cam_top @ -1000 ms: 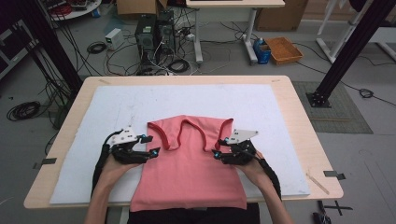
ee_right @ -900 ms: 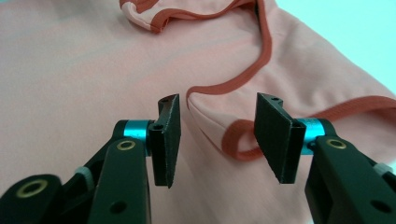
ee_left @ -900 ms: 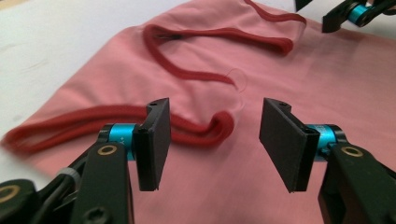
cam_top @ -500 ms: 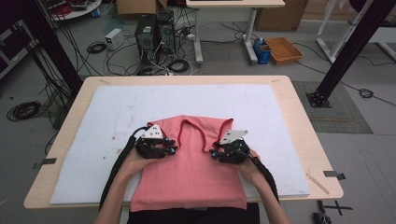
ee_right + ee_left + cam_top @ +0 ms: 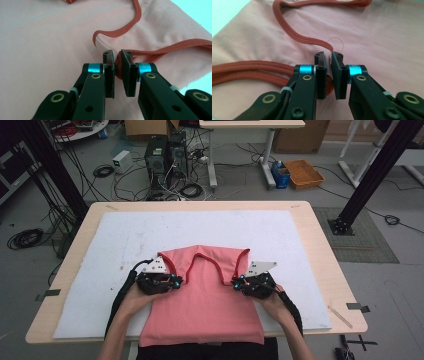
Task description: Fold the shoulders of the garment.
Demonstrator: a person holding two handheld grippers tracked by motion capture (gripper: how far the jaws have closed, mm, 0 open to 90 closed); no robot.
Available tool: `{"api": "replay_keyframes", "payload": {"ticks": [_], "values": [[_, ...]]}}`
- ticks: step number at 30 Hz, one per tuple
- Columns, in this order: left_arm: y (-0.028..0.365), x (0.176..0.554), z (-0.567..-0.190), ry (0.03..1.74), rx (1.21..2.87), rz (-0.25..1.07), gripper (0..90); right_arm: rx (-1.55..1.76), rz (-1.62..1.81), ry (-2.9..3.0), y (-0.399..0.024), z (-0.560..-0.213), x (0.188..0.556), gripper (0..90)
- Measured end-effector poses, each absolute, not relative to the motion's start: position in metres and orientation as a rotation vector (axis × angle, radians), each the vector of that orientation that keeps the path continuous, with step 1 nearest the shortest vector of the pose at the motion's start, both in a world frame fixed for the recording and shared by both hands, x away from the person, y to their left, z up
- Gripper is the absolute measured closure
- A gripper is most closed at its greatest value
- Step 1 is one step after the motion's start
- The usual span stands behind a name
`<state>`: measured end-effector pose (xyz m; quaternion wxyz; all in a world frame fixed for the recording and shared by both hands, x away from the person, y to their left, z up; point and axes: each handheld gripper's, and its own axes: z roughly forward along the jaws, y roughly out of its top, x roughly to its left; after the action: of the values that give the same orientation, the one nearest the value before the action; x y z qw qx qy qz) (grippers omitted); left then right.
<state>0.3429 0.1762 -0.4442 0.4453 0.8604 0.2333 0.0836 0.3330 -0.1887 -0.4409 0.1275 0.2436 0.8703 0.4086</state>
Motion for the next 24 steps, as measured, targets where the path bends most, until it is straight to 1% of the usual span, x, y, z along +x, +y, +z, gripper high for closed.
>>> {"api": "replay_keyframes", "payload": {"ticks": [6,19,24], "values": [[0.183,0.336,-0.448,0.586,2.122,0.169,82.2,0.724,1.204,2.562,-0.198,-0.447,0.326,81.9],[0.185,0.331,-0.451,0.588,2.136,0.145,82.1,0.708,1.209,2.586,-0.197,-0.451,0.319,81.4],[0.185,0.331,-0.451,0.593,2.138,0.139,81.5,0.718,1.206,2.590,-0.197,-0.451,0.319,78.5]]}}
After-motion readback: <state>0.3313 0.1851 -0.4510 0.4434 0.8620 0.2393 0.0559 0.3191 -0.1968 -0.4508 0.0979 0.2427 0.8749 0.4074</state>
